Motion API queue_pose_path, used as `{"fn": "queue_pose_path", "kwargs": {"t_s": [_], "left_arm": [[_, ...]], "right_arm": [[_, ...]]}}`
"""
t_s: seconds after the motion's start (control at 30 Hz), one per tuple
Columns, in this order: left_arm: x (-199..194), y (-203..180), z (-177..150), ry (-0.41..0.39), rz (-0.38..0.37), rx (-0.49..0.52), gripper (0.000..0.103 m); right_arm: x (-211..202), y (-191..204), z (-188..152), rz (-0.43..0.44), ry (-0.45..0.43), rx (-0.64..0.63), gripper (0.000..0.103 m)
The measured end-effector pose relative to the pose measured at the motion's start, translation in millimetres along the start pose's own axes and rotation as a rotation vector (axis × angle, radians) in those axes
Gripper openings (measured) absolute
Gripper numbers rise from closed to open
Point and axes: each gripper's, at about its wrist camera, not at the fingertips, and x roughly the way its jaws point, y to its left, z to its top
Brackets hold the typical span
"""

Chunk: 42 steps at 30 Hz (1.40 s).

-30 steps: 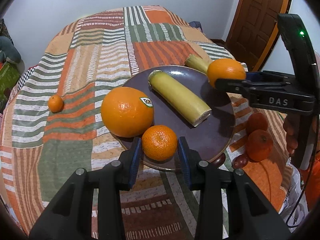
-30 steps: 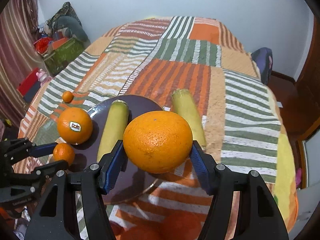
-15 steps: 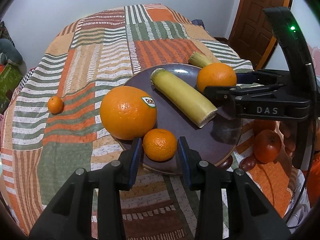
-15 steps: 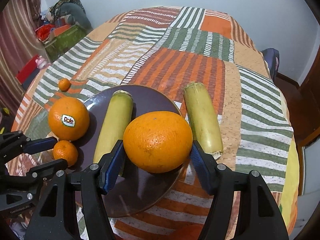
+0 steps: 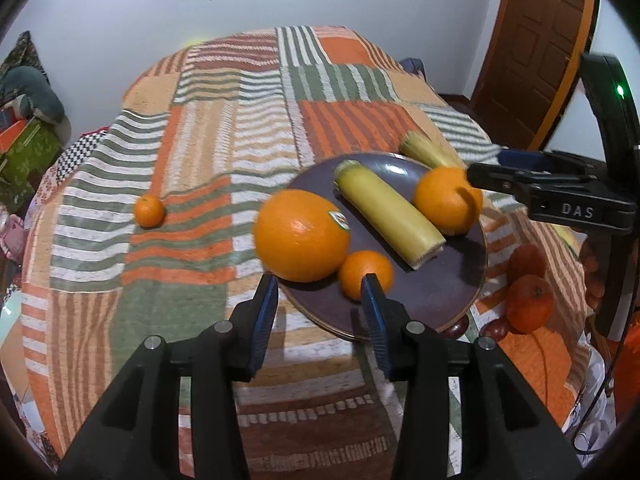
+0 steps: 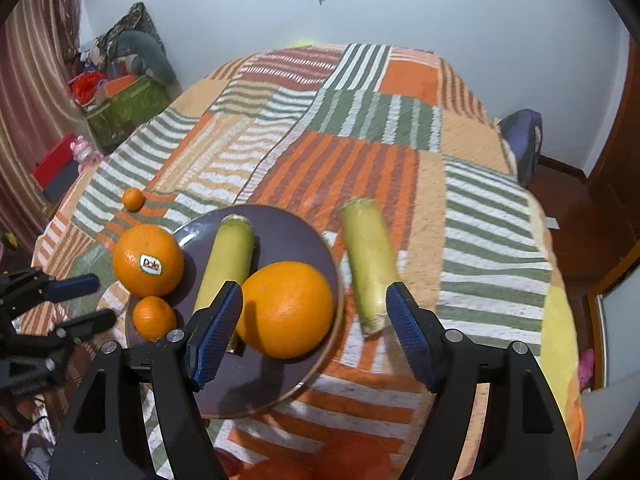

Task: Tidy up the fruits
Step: 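Place the large orange on the plate with the right gripper while the left places the medium orange, then grasp the second corn cob with the right gripper while the left gripper grasps the small mandarin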

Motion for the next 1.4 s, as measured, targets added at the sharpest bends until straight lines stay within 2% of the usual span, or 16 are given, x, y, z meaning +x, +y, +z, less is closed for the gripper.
{"fn": "queue_pose_path", "kwargs": {"t_s": [0.07,0.2,0.3,0.43,0.5,0.7,0.77,1.0,1.27,1.4], "left_arm": [[-6.2,6.9,3.3,-0.020,0.016,-0.013,0.044],[-15.9,26.1,13.0,-0.061,0.060,-0.040,0.052],[-17.7,44.0,21.5,-0.080,0.100,-0.061,0.054],[-11.1,73.4,31.0,-0.089,0.158,-0.110,0.063],[-3.6,89.6,35.8,-0.082,0.193,-0.137,0.064],[24.9,128.9,40.8,-0.023,0.247,-0.181,0.064],[34.1,136.6,42.5,-0.014,0.261,-0.191,0.064],[67.5,147.3,48.2,0.028,0.250,-0.189,0.063],[96.3,155.5,53.9,0.061,0.264,-0.162,0.056],[107.5,161.2,53.7,0.085,0.247,-0.178,0.046]], "right_arm": [[-5.4,-4.6,1.4,-0.025,-0.018,-0.002,0.071],[-8.7,-15.2,3.0,-0.069,-0.033,0.002,0.071],[-5.0,-23.5,2.7,-0.098,-0.026,0.005,0.071],[0.8,-33.7,3.3,-0.105,-0.012,0.016,0.071],[6.9,-37.3,4.8,-0.099,-0.002,0.022,0.071],[25.4,-33.9,10.3,-0.075,0.033,0.003,0.062],[31.3,-31.5,13.5,-0.067,0.042,-0.008,0.056],[61.0,-30.8,25.5,-0.041,0.101,-0.024,0.044],[74.6,-43.7,27.0,0.046,0.159,0.029,0.043],[73.0,-48.5,22.9,0.061,0.169,0.039,0.043]]}}
